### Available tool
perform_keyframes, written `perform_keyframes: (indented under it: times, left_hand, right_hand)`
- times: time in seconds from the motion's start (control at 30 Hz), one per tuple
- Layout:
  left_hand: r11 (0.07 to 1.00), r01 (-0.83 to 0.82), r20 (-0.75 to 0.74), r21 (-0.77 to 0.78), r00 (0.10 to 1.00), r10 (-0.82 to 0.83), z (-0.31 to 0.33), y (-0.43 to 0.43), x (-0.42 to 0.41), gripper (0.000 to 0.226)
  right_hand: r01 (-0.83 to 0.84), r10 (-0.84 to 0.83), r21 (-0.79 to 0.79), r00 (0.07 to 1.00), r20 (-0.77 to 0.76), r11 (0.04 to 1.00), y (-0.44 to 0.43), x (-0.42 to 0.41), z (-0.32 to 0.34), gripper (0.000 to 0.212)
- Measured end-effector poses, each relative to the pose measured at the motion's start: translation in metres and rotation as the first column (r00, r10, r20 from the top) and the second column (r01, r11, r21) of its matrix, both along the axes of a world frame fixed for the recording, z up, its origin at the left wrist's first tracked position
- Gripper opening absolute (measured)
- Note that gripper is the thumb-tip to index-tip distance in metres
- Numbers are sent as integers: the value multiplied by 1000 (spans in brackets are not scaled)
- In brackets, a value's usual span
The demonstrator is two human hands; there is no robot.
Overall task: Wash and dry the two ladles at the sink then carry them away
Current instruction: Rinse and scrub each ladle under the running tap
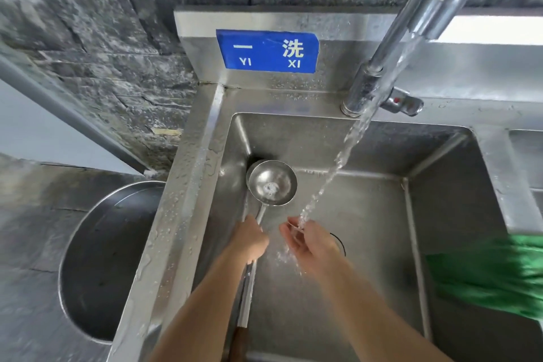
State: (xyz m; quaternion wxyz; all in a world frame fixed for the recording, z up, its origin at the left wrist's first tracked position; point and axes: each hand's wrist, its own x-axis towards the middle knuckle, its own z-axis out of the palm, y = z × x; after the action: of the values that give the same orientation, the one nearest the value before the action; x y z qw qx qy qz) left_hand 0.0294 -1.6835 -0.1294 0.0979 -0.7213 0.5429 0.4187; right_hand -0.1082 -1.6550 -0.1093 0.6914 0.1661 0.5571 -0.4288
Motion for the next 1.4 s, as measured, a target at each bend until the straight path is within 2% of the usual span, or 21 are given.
perform_keyframes:
  times: [0.1,0.33,0.43,0.57,0.6,0.63,0.67,0.7,0.73,0.77,0.83,0.93,0.97,1.07,1.13,1.2,1.27,1.33,1.4]
  left_hand:
    - [997,77,-18,17,997,-76,23,24,1,23]
    - [948,318,99,4,943,-316,77,74,12,10]
    - [917,400,141,-3,908,-395,99,80,22,19]
    - [910,415,152,19,898,-413,113,86,35,10]
    - [908,417,158,22,896,-415,114,89,39,12]
    - [906,424,162,21,892,-421,114,90,43,17]
    - [899,437,163,20,886,-434,113,92,47,23]
    - [890,455,159,16,878,-451,111,94,50,29]
    - [884,467,146,8,874,-463,109,95,53,32]
    - [880,475,129,0,872,-471,107,96,55,35]
    - [869,495,104,-18,865,-491,105,100,55,37]
    - [838,540,129,-76,839,-529,103,106,49,38]
    - [831,545,151,-111,836,-528,103,107,48,38]
    - [843,525,142,-120,849,-509,101,106,54,37]
    - [853,512,124,-95,857,-501,98,107,58,37]
    - [865,489,98,-112,871,-480,99,107,54,38]
    - [851,506,74,-141,863,-500,102,105,45,40]
    - [846,505,75,-171,863,-500,105,101,40,42]
    - [865,471,81,-173,882,-464,106,94,47,42]
  right_hand:
    - [-21,22,-28,999,38,999,5,-2,12,10]
    - [-146,146,-132,989,-9,980,22,-22,34,9]
    - [-186,171,-134,979,-111,973,26,-32,27,10]
    - [-347,290,-123,896,-336,930,29,-34,26,7]
    - [-406,328,-118,852,-407,906,29,-31,26,8]
    - [-511,402,-76,753,-521,856,29,-28,27,8]
    - [-643,494,5,583,-645,766,29,-25,27,12]
    - [-761,569,131,346,-746,635,31,-21,27,19]
    - [-828,579,236,125,-806,508,33,-17,29,25]
    - [-869,543,290,-29,-839,402,37,-13,31,30]
    - [-916,440,328,-203,-875,230,43,-5,25,42]
    - [-909,391,415,-396,-831,-37,56,7,13,91]
    - [-901,413,422,-423,-806,-99,61,10,14,94]
    - [-918,537,358,-393,-747,-173,72,2,31,90]
    - [-863,471,464,-499,-727,-199,75,-8,37,95]
    - [-774,364,611,-624,-692,-165,72,-12,35,103]
    - [-789,414,602,-591,-692,-120,64,-4,33,105]
    - [-865,497,479,-485,-719,-151,60,6,40,101]
    - [-899,542,387,-433,-720,-203,60,5,47,100]
